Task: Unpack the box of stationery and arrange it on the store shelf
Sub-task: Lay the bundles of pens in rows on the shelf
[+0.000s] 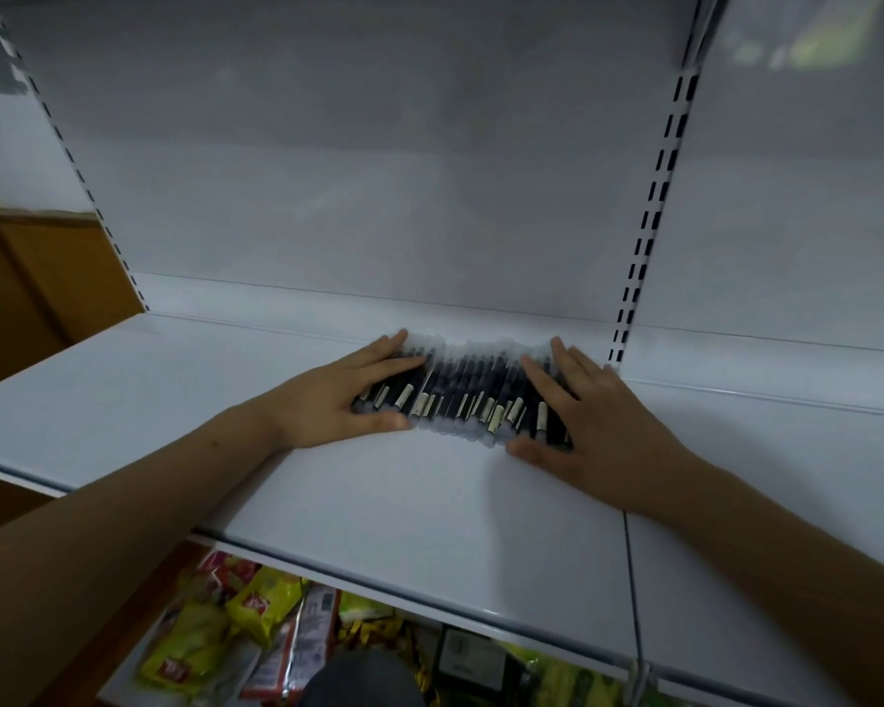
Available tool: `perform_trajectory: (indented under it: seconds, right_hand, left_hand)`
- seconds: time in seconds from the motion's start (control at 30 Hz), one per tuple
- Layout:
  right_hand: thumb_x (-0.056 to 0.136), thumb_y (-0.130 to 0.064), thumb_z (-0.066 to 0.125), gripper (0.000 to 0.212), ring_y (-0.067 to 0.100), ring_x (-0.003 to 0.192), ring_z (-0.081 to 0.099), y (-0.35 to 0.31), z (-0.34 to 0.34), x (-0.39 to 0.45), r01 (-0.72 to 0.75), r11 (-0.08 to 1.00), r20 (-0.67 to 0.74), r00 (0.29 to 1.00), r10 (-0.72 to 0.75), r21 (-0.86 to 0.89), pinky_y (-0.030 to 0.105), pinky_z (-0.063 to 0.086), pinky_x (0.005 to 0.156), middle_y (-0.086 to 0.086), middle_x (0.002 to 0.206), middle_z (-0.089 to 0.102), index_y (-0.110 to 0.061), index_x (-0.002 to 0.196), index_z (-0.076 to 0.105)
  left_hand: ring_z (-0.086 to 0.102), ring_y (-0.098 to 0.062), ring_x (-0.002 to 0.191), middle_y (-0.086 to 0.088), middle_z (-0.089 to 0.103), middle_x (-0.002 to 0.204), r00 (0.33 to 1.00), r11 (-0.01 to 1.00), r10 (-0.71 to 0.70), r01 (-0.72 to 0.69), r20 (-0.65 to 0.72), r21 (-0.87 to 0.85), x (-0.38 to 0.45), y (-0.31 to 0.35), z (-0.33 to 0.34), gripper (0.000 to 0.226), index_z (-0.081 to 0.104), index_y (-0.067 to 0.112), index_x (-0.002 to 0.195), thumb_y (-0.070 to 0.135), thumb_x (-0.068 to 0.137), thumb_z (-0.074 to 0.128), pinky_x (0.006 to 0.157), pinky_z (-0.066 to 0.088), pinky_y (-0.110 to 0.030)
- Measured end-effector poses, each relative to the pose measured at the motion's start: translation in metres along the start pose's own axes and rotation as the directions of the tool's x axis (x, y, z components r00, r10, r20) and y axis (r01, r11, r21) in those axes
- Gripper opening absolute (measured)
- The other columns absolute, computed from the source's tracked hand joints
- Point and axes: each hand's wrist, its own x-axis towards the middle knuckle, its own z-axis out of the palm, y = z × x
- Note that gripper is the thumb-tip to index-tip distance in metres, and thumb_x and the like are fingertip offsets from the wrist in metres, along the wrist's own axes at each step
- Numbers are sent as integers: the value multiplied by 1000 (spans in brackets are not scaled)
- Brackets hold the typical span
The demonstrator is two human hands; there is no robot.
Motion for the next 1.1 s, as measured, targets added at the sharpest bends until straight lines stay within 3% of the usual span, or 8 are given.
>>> perform_trajectory:
  seconds: [0.1, 0.2, 0.37, 0.47, 0.6, 0.8, 0.9, 1.1]
  right_hand:
    - [76, -90, 7, 96, 25, 149, -13, -9, -2, 5, 36, 999, 11, 999, -36, -7, 43, -3, 121, 8, 162, -17, -36, 153, -13]
    - [76, -89, 11, 93, 27, 149, -16, -24, 1, 12, 55, 998, 24, 998, -56, 37, 42, -6, 120, 7, 161, -20, -40, 152, -13]
    - [86, -76, 15, 78, 23, 150, -7, -29, 13, 28, 102, 991, -32, 995, -99, 83, 36, -10, 120, 9, 163, -3, -39, 154, 12]
    - [92, -68, 22, 69, 15, 149, -12, -21, 14, 28, 166, 978, -10, 986, -166, 123, 31, -13, 119, 6, 163, -5, -38, 154, 15]
    - [93, -67, 21, 70, 11, 147, -21, -23, 9, 22, 117, 980, 37, 992, -124, 159, 28, -15, 116, 2, 162, -17, -38, 154, 2]
    - [86, -77, 18, 82, 15, 146, -23, -26, -1, 12, -36, 974, -15, 999, 41, 225, 31, -12, 116, 0, 161, -20, -38, 154, -5]
    - [82, -80, 13, 88, 16, 147, -21, -8, -13, 6, -75, 986, -6, 997, 76, 147, 35, -8, 120, 0, 161, -18, -35, 154, -7]
    - [74, -92, 15, 104, 18, 149, -15, 41, -12, -38, -89, 993, 124, 989, 79, 76, 38, 2, 122, 5, 161, -18, -31, 154, -14]
  left_hand:
    - [-12, 4, 147, 31, -10, 159, 997, 997, -52, 50, -49, -55, -3, 1, 3, 74, 12, 55, 150, 82, 84, 33, 124, 9, -38]
    - [-15, 4, 146, 27, -8, 160, 988, 982, -149, 142, -48, -126, -1, 8, 12, 72, 14, 57, 149, 85, 82, 23, 124, 3, -36]
    - [-7, 9, 146, 25, 3, 161, 978, 969, -194, 179, -75, -168, 1, 15, 17, 72, 26, 56, 147, 85, 82, 19, 124, 3, -31]
    - [-6, 11, 145, 26, 4, 161, 979, 978, -183, 173, -86, -118, 0, 16, 18, 68, 25, 56, 147, 83, 85, 19, 123, 6, -30]
    - [-3, 14, 144, 27, 3, 161, 980, 983, -175, 169, -94, -65, -1, 17, 19, 60, 22, 55, 149, 75, 92, 24, 122, 10, -28]
    - [3, 14, 144, 28, 7, 160, 974, 982, -185, 178, -131, -65, -3, 19, 17, 60, 27, 53, 148, 73, 92, 26, 120, 13, -26]
    - [7, 14, 144, 29, 10, 159, 969, 985, -170, 164, -177, -49, -4, 19, 18, 68, 29, 48, 149, 79, 89, 22, 120, 15, -26]
    - [24, -1, 144, 9, 33, 157, 926, 994, -57, 86, -373, 62, -6, 32, 16, 70, 42, 25, 149, 65, 94, 24, 118, 21, -24]
